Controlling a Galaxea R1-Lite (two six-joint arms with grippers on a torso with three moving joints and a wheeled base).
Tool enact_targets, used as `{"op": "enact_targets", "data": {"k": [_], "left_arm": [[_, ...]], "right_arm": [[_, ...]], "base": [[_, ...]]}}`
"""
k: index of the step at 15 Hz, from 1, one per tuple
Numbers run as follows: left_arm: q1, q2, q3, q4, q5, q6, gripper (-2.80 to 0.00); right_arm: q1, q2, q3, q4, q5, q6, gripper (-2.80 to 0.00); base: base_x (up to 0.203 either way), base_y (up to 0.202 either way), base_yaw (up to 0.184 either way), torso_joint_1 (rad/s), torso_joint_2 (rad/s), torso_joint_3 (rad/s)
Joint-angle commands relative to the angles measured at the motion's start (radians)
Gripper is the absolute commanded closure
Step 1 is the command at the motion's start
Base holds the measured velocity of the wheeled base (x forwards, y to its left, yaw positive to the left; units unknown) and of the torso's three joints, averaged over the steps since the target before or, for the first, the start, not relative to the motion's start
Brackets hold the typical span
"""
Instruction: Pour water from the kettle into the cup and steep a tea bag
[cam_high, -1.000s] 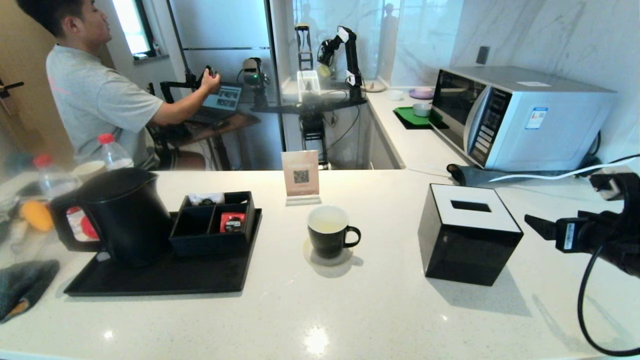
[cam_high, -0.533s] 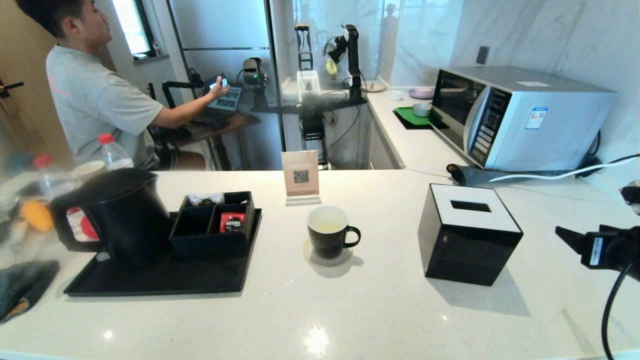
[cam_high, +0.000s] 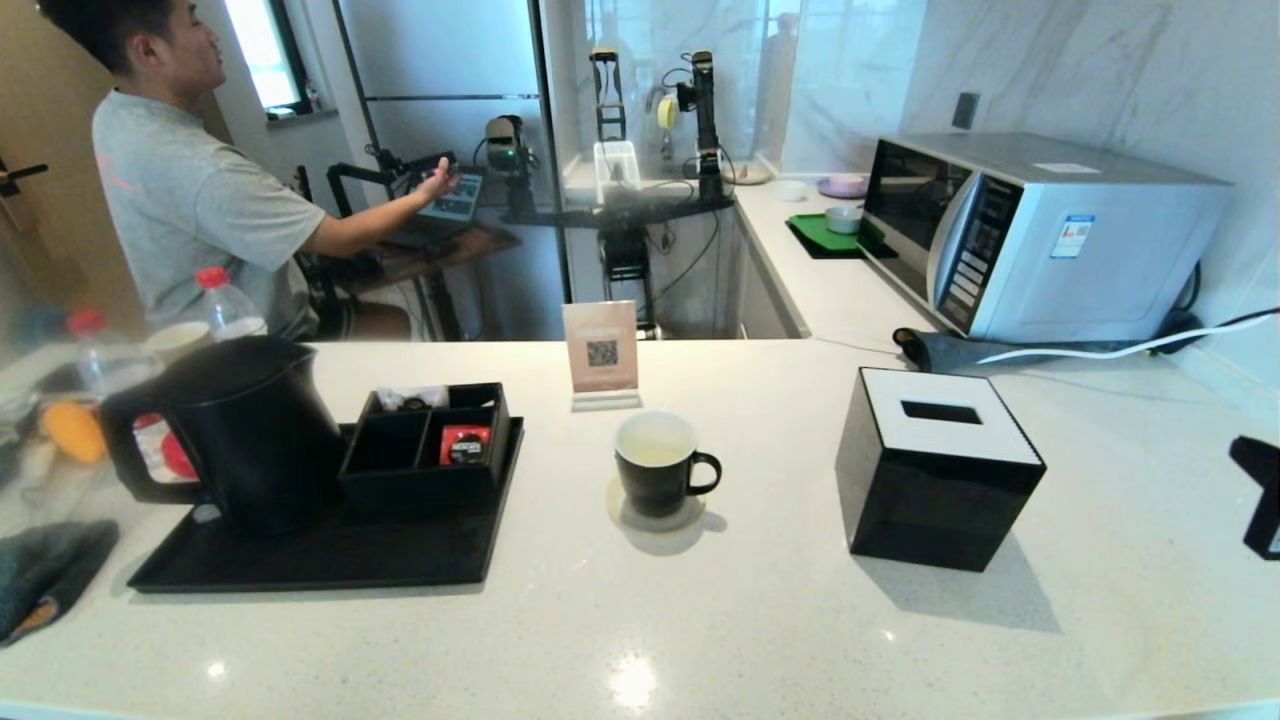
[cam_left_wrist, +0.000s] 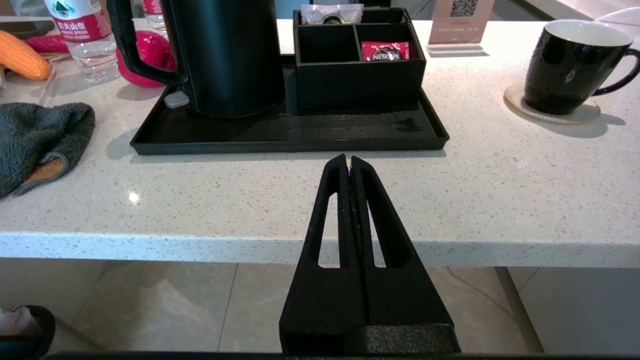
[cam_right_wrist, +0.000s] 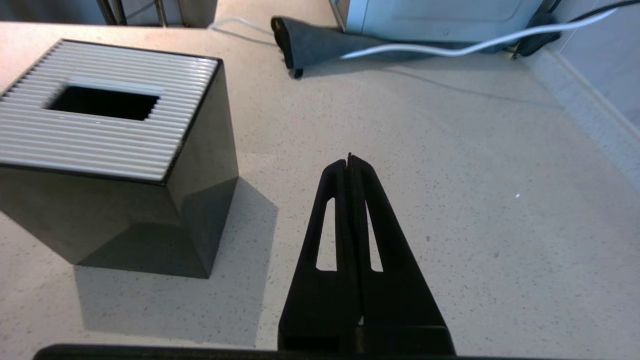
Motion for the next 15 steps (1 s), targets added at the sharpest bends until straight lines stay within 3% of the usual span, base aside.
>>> {"op": "enact_targets", "data": {"k": [1,6,10,13,15], "left_arm": [[0.0,0.0,0.0,0.001,0.0,0.0,0.0],[0.0,0.0,0.0,0.001,0.0,0.0,0.0],[0.0,0.0,0.0,0.001,0.0,0.0,0.0],[0.0,0.0,0.0,0.001,0.0,0.0,0.0],[0.0,0.0,0.0,0.001,0.0,0.0,0.0]], "right_arm": [[0.001,-0.165,0.047,0.01,0.001,-0.003,0.0],[0.0,-0.521,0.064,0.284,-0.003,-0.026,0.0],[0.019,-0.852,0.025,0.648,-0.006,-0.04,0.0],[0.1,-0.878,0.069,0.689,-0.009,-0.049,0.0],[0.149,-0.913,0.196,0.567,-0.009,-0.047,0.0]], "base": [[0.0,0.0,0.0,0.0,0.0,0.0],[0.0,0.0,0.0,0.0,0.0,0.0],[0.0,0.0,0.0,0.0,0.0,0.0],[0.0,0.0,0.0,0.0,0.0,0.0],[0.0,0.0,0.0,0.0,0.0,0.0]]}}
